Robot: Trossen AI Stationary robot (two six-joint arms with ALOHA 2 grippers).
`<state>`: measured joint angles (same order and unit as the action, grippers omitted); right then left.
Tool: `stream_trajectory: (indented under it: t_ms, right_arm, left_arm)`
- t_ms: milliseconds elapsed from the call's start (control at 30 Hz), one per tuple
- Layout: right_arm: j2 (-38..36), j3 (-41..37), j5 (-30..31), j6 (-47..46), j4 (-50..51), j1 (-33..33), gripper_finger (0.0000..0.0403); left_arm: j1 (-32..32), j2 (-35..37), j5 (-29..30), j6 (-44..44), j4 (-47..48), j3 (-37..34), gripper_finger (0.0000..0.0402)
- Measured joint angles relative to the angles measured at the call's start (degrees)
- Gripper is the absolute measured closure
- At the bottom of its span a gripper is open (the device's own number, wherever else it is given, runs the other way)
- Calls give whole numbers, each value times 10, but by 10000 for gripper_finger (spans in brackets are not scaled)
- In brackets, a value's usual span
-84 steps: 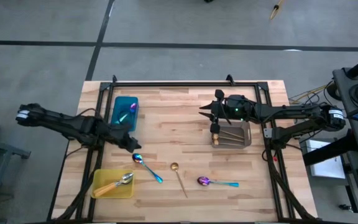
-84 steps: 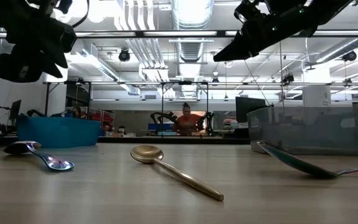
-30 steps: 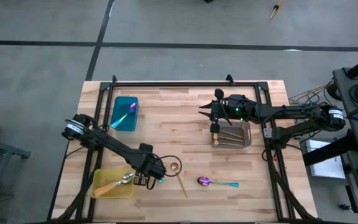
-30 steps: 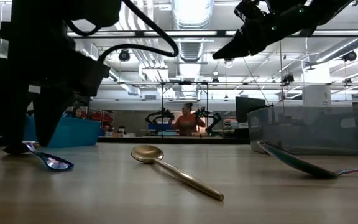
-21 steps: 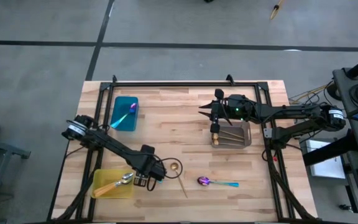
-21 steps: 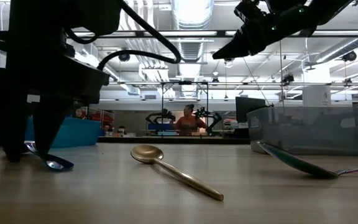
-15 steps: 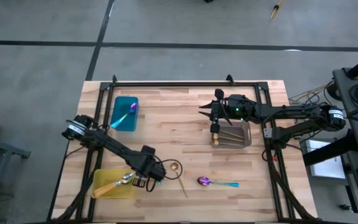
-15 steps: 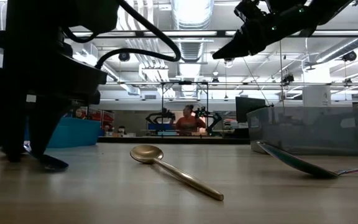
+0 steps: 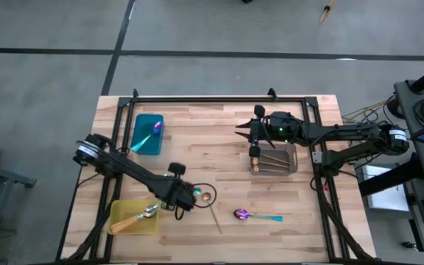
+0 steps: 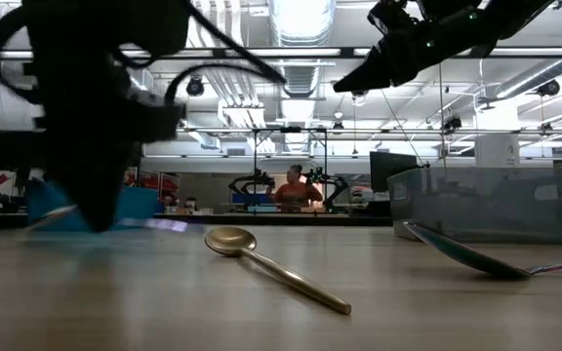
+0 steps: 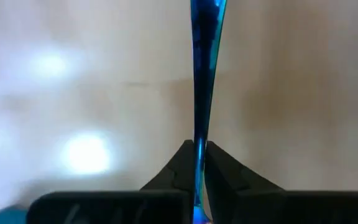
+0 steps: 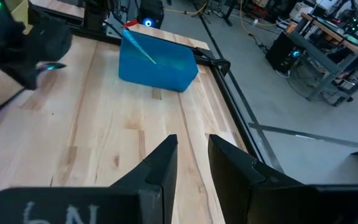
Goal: Sort silverware by color (type)
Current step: Put the blue spoon into the blue bin
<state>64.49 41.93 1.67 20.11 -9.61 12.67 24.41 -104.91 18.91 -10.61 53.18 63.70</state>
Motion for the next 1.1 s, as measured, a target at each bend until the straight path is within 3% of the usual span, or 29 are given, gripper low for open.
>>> stream_trajectory:
  t_ms: [233,400,500,633,800,900,1000,1100]
  right_arm:
    - [0,0,-1,-23,-33,0,321]
    - [2,0,-15,-69,-92,0,321]
    - [10,0,-70,-95,-132,0,321]
    - [38,0,-138,-131,-191,-1,321]
    - [90,0,-141,-155,-295,-3,321]
    - [132,0,-141,-157,-415,-4,321]
    - [173,12,-137,-157,-505,-4,321]
    - [209,47,-137,-157,-510,-4,321]
  left_arm:
    - [9,106,233,3,-21,0,400]
    - [27,223,356,68,-124,-28,400]
    - [35,296,379,133,-232,-72,400]
    - [35,378,379,264,-443,-175,401]
    - [21,448,396,418,-728,-318,401]
    - [10,464,399,485,-871,-379,401]
    - [0,472,398,533,-961,-413,401]
    - [-3,479,397,549,-982,-424,401]
